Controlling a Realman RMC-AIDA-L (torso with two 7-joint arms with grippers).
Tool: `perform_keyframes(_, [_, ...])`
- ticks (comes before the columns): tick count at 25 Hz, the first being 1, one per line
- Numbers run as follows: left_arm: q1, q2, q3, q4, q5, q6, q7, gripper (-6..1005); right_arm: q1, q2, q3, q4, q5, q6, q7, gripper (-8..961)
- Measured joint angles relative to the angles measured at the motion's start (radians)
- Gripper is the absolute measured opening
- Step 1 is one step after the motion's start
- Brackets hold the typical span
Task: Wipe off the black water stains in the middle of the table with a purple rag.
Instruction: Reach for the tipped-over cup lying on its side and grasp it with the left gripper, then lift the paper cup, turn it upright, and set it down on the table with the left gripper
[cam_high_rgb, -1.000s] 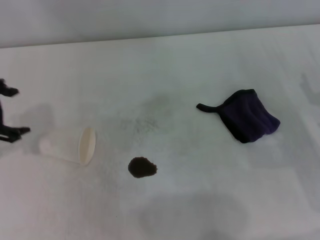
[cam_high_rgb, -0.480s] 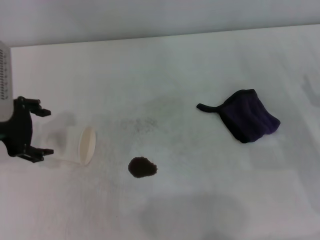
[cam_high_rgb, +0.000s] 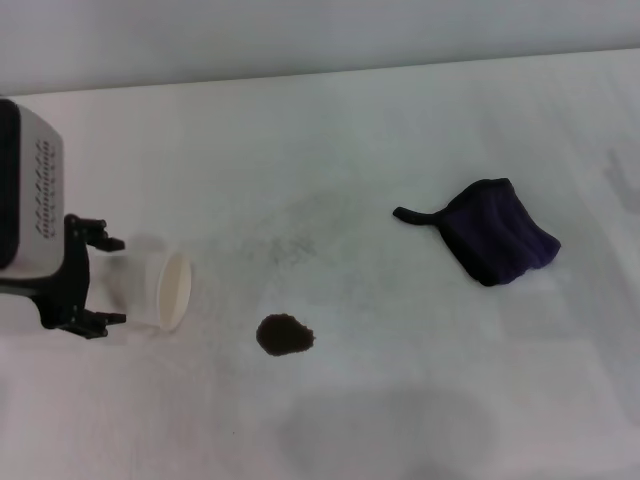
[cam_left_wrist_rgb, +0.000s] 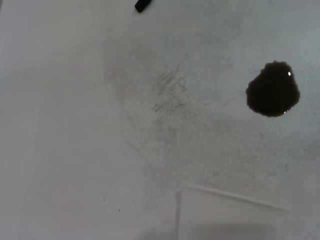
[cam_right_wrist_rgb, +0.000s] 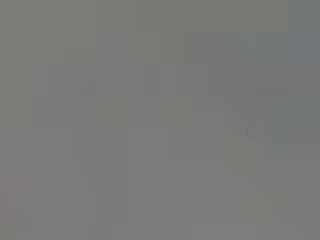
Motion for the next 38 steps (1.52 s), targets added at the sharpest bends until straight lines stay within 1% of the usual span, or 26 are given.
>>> perform_keyframes(6, [-0.013,-0.004,0.012,-0.081,0.007,0.071,0.028,821,-0.001,-0.001,-0.006,0.0,0.0,0.009,0.0,867])
perform_keyframes(11, [-0.022,-0.006,0.011,-0.127,0.001,0.116,0.054,810,-0.002,-0.001,-0.011,-0.001,0.0,0.009,0.0,867])
perform_keyframes(17, [-0.027,-0.006,0.004,-0.139,-0.018,0.12,0.056,799,0.0,-0.001,-0.011,0.0,0.0,0.007,0.0,867])
perform_keyframes(25, [-0.014,-0.006,0.002,-0.162,-0.076,0.162,0.068,774,0.002,-0.001,-0.011,0.001,0.0,0.004,0.0,867])
perform_keyframes(28, [0.002,-0.006,-0.011,-0.163,-0.155,0.194,0.097,768,0.001,-0.001,-0.011,0.001,0.0,0.004,-0.002,867])
perform_keyframes(30, [0.01,-0.006,-0.042,-0.166,-0.224,0.205,0.128,763,0.001,-0.001,-0.011,0.001,0.0,0.004,-0.003,866])
perform_keyframes(33, [0.012,-0.006,-0.106,-0.187,-0.376,0.206,0.18,756,-0.001,-0.001,-0.012,0.002,0.0,0.014,-0.007,866])
perform_keyframes(38, [0.012,-0.007,-0.152,-0.248,-0.577,0.213,0.233,707,-0.001,-0.001,-0.012,0.005,0.0,0.038,-0.01,866])
